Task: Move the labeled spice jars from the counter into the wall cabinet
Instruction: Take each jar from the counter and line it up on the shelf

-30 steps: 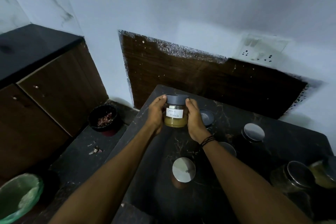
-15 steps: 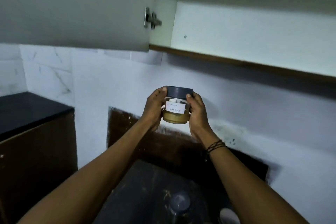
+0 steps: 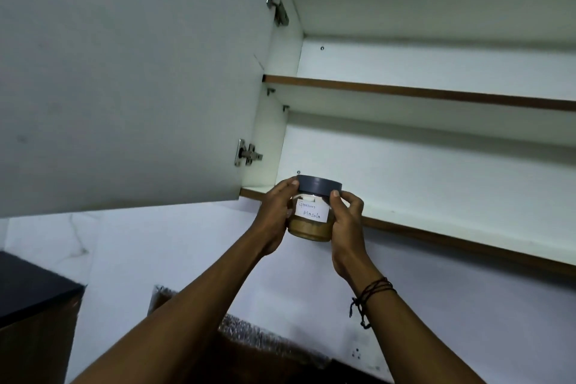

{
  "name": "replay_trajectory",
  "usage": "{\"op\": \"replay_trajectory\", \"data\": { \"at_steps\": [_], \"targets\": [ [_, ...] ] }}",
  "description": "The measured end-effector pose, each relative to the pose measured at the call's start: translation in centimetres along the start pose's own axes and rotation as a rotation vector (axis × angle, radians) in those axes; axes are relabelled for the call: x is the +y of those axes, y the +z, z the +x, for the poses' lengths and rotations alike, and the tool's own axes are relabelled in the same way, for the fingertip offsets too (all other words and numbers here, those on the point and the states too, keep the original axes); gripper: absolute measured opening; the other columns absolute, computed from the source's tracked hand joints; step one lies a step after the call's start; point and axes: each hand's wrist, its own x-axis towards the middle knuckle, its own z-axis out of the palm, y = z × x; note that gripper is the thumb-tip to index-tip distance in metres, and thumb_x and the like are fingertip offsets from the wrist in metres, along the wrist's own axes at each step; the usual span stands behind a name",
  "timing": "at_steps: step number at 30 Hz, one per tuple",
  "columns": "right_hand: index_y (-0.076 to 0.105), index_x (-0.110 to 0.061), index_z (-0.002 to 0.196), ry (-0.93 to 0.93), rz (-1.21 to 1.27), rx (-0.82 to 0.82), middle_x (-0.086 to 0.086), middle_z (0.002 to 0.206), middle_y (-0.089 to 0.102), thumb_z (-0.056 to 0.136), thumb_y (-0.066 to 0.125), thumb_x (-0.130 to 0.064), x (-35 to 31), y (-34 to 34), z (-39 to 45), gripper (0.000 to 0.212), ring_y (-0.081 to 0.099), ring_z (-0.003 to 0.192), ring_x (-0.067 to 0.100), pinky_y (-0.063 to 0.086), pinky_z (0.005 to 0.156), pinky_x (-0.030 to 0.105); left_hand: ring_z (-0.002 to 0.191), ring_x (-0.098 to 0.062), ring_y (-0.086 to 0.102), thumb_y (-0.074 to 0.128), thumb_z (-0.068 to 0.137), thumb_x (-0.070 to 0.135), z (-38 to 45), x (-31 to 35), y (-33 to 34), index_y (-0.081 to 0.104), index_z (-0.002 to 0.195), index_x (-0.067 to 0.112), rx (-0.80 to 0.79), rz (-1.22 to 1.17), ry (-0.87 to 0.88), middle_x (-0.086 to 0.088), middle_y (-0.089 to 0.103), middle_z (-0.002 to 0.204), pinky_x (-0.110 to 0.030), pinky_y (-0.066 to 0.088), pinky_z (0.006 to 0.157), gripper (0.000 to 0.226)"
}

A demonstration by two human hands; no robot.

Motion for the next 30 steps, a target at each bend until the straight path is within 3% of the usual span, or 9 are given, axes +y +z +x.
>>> {"op": "replay_trajectory", "data": {
  "at_steps": [3,6,9,14,16,18,20,25,30],
  "targets": [
    [0.045,-0.025,0.113,-0.032,-0.039,0.031,0.001,0.104,0.063,0.099,0.054,-0.037,-0.3,0.5,1.9,0.021,0.065,0.083,0.009,0.052,0.053,0.018,0.094,-0.013,0.068,0.045,0.102,0.029,1.7,0.2,0.2,0.065,0.127,0.018,0.015,-0.050,0.003,-0.003,0.071,0.118,-0.025,0.055,0.072,0.034],
    [0.045,-0.028,0.103,-0.077,-0.075,0.043,0.005,0.110,0.061,0.099,0.054,-0.036,-0.6,1.4,3.8,0.013,0.064,0.092,0.017,0.057,0.069,0.031,0.096,-0.017,0.063,0.048,0.101,0.029,3.6,0.7,0.3,0.066,0.124,0.015,0.037,-0.057,0.001,-0.004,0.070,0.114,-0.033,0.051,0.080,0.033],
    [0.045,-0.026,0.102,-0.117,-0.133,0.063,0.005,0.109,0.060,0.098,0.054,-0.038,-0.9,2.4,5.8,0.015,0.060,0.094,0.021,0.054,0.085,0.044,0.087,-0.015,0.063,0.052,0.099,0.030,5.9,1.3,0.3,0.064,0.113,0.015,0.099,-0.055,0.002,-0.002,0.070,0.101,-0.028,0.053,0.067,0.023],
    [0.054,-0.024,0.104,-0.192,-0.264,0.170,-0.002,0.105,0.064,0.095,0.057,-0.041,-1.3,4.3,9.9,0.020,0.060,0.087,0.012,0.047,0.068,0.024,0.066,-0.003,0.067,0.058,0.096,0.029,10.3,2.4,0.0,0.062,0.103,0.018,0.184,-0.008,0.041,0.002,0.071,0.088,-0.018,0.050,0.047,0.014],
    [0.056,-0.021,0.105,-0.176,-0.338,0.161,-0.001,0.107,0.065,0.096,0.055,-0.040,-1.0,4.8,11.3,0.020,0.061,0.090,0.014,0.047,0.073,0.027,0.060,-0.001,0.066,0.060,0.096,0.029,11.9,2.5,-0.2,0.063,0.096,0.019,0.233,0.035,0.049,0.004,0.070,0.083,-0.015,0.048,0.043,0.011],
    [0.060,-0.017,0.110,-0.135,-0.393,0.138,0.003,0.109,0.067,0.099,0.051,-0.034,-0.8,5.4,12.6,0.023,0.061,0.096,0.021,0.052,0.083,0.035,0.068,-0.004,0.065,0.058,0.096,0.030,13.2,2.3,-0.6,0.063,0.096,0.021,0.264,0.077,0.032,0.006,0.069,0.085,-0.013,0.047,0.041,0.010],
    [0.062,-0.015,0.116,-0.115,-0.434,0.098,0.006,0.111,0.067,0.099,0.047,-0.026,-0.4,5.9,13.6,0.025,0.062,0.097,0.024,0.052,0.085,0.037,0.076,-0.008,0.065,0.055,0.098,0.030,14.6,1.9,-1.0,0.062,0.101,0.021,0.279,0.113,0.013,0.005,0.068,0.090,-0.016,0.048,0.044,0.012],
    [0.059,-0.011,0.126,-0.049,-0.573,-0.021,0.012,0.121,0.065,0.096,0.042,-0.008,2.2,7.1,16.0,0.035,0.061,0.109,0.030,0.052,0.096,0.044,0.096,-0.023,0.067,0.044,0.103,0.029,17.6,-0.3,-2.3,0.059,0.119,0.020,0.333,0.242,-0.029,-0.008,0.067,0.108,-0.031,0.055,0.074,0.023],
    [0.055,-0.006,0.128,0.045,-0.664,-0.120,0.017,0.126,0.063,0.091,0.050,-0.001,4.8,8.0,18.3,0.038,0.060,0.115,0.035,0.050,0.100,0.048,0.080,-0.017,0.059,0.036,0.104,0.022,19.7,-2.7,-4.3,0.063,0.106,0.014,0.369,0.423,-0.035,-0.014,0.066,0.104,-0.025,0.045,0.063,0.028]
  ]
}}
